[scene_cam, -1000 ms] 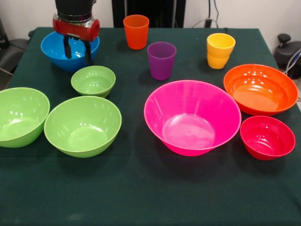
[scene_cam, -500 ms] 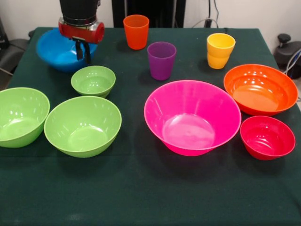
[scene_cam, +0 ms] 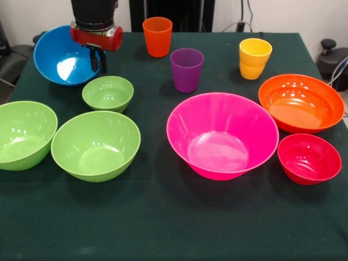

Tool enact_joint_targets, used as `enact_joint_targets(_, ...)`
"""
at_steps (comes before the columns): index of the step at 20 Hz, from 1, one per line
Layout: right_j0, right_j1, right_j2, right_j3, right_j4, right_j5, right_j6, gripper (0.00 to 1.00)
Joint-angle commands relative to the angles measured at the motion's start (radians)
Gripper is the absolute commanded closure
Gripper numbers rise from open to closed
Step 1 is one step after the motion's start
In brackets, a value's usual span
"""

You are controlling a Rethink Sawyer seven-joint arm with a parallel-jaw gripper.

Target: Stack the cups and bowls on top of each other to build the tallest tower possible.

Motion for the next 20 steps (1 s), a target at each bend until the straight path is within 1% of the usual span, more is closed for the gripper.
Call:
enact_joint_targets(1, 0.053, 0.051, 0.008, -0.018, -0.061, 0.003, -0.096, 1.0)
enact_joint_targets(6, 0.053, 0.035, 0.004, 0.004, -0.048, 0.016, -0.091, 1.0)
enact_joint_targets(8, 0.062, 0.021, -0.003, 0.007, -0.05, 0.014, -0.081, 1.0)
enact_joint_targets(9, 0.061, -0.009, 0.001, 0.023, -0.037, 0.016, -0.076, 1.0)
enact_joint_targets(11, 0.034, -0.053, 0.029, 0.061, 0.008, 0.045, -0.097, 1.0)
enact_joint_targets(13, 0.018, -0.114, 0.051, 0.1, 0.04, 0.061, -0.113, 1.0)
enact_joint_targets(15, -0.014, -0.156, 0.087, 0.137, 0.083, 0.073, -0.13, 1.0)
enact_joint_targets(20, -0.06, -0.288, 0.148, 0.209, 0.173, 0.116, -0.181, 1.0)
